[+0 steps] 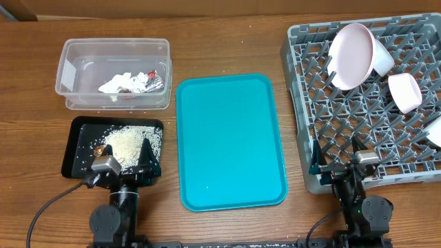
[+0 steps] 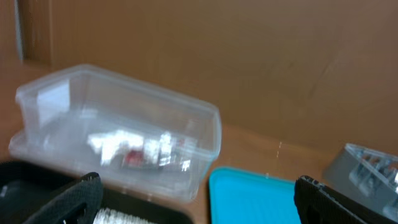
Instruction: Sort waste into correct bins and load items into the dishwasher
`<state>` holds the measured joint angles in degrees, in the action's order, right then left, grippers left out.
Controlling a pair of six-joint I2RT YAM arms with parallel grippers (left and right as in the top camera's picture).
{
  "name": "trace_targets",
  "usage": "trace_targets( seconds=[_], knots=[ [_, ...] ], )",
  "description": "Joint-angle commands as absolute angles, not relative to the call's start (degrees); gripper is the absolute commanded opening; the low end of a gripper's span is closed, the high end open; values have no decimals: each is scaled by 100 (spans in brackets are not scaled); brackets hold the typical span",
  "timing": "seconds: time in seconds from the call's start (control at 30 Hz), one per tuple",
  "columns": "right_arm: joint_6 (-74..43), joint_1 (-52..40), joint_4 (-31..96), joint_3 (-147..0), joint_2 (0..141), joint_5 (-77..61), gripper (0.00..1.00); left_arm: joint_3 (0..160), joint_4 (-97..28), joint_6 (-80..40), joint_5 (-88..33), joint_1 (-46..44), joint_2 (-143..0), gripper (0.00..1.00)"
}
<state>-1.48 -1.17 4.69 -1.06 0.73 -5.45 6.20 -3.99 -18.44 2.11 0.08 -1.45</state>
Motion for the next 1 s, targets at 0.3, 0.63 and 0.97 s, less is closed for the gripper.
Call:
trace_targets(
  seconds=[0.3,0.63,0.97],
  knots=[
    [-176,-145,440,-45,16,-469,100,25,-416,-961,176,-3,-21,100],
    [-176,-145,440,-45,16,-469,100,27,-425,-961,183,-1,-25,100],
    [-176,-145,440,-45,16,-469,100,27,-423,-961,185,-1,-25,100]
  ],
)
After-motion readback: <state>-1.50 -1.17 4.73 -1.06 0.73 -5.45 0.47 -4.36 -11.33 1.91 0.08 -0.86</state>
